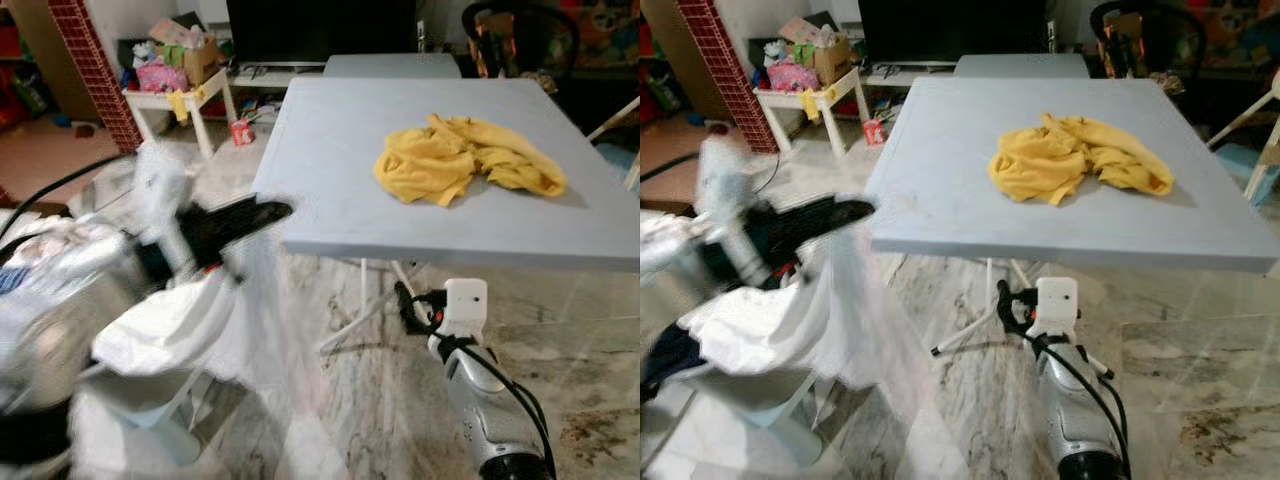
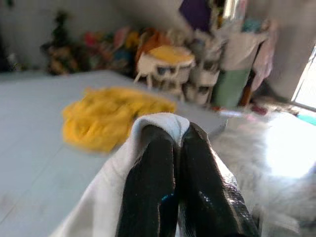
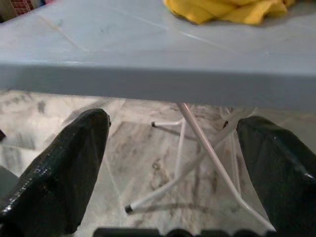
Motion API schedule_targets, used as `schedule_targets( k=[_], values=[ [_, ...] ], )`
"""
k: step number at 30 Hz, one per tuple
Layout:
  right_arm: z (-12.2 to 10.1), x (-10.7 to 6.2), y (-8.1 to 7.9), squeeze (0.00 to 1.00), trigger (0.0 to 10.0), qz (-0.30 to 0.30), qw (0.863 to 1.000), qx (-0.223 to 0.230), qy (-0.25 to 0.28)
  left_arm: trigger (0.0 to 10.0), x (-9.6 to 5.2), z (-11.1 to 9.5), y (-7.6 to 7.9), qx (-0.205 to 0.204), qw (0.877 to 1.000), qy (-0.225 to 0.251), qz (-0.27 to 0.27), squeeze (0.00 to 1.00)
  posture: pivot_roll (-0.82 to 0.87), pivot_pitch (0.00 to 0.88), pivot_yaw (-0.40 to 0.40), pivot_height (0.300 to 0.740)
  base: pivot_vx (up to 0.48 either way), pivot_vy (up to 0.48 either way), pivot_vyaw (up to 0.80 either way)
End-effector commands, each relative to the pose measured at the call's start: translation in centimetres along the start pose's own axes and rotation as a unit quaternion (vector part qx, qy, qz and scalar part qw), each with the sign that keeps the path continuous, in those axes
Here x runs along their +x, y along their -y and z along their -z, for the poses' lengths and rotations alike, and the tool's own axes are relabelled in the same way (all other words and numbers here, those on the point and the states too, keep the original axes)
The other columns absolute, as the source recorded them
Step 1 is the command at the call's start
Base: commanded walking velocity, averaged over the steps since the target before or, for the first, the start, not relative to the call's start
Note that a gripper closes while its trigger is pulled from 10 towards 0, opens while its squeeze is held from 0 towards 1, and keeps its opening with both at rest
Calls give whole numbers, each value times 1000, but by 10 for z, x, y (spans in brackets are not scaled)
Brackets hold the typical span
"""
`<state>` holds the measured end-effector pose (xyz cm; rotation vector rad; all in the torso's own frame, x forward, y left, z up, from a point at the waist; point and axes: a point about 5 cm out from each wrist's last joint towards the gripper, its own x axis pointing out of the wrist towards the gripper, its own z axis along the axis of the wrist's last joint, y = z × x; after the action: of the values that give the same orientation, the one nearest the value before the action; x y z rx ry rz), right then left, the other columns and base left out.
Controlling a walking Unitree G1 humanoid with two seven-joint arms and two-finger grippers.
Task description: Hang hanger
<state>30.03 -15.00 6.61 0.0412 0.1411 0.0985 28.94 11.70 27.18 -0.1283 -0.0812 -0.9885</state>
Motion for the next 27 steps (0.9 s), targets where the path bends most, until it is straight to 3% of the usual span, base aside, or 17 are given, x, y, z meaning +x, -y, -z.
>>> schedule_targets(
  k=[1, 2, 3, 8, 11, 15, 18, 20, 22, 23, 27],
  values=[
    [-1, 2, -3, 0, 10000, -2, 1000, -1, 4, 10000, 14, -12, 3, 22, 999, 26, 8, 0, 24, 0, 67, 740, 0, 0, 0],
    [-1, 3, -3, 0, 10000, -1, 1000, -1, 5, 10000, 21, -14, 5, 22, 999, 33, 13, 0, 21, 0, 69, 740, 0, 0, 0],
    [-1, 3, -2, 0, 10000, 5, 1000, 0, 6, 10000, 40, -21, 11, 24, 998, 52, 36, 0, 16, 0, 74, 740, 0, 0, 0],
    [2, -1, -1, 0, 10000, 19, 1000, 3, 8, 10000, 77, -32, 24, 28, 994, 79, 75, 0, -22, 0, 112, 740, 0, 0, 0],
    [6, -6, 1, 0, 10000, 28, 1000, 4, 8, 10000, 92, -34, 29, 30, 992, 82, 95, 0, -38, 0, 128, 740, 0, 0, 0],
    [8, -8, 3, 0, 10000, 36, 999, 6, 8, 10000, 95, -35, 31, 38, 991, 85, 101, 0, -49, 0, 137, 740, 0, 0, 0],
    [9, -10, 5, 0, 10000, 42, 999, 4, 7, 10000, 86, -27, 26, 37, 993, 71, 92, 0, -50, 0, 135, 740, 0, 0, 0],
    [9, -11, 6, 0, 10000, 44, 999, 2, 8, 10000, 69, -9, 16, 37, 996, 37, 75, 0, -50, 0, 135, 740, 0, 0, 0],
    [9, -11, 7, 0, 10000, 45, 999, -2, 7, 10000, 49, 9, 9, 35, 997, -4, 69, 0, -34, 0, 120, 740, 0, 0, 0],
    [10, -11, 8, 0, 10000, 42, 999, -6, 4, 10000, 21, 29, 8, 32, 994, -60, 81, 0, -19, 0, 106, 740, 0, 0, 0],
    [11, -9, 9, 0, 10000, 36, 999, -11, -1, 10000, -16, 51, 8, 27, 987, -134, 85, 0, 7, 0, 84, 740, 0, 0, 0]
  ],
)
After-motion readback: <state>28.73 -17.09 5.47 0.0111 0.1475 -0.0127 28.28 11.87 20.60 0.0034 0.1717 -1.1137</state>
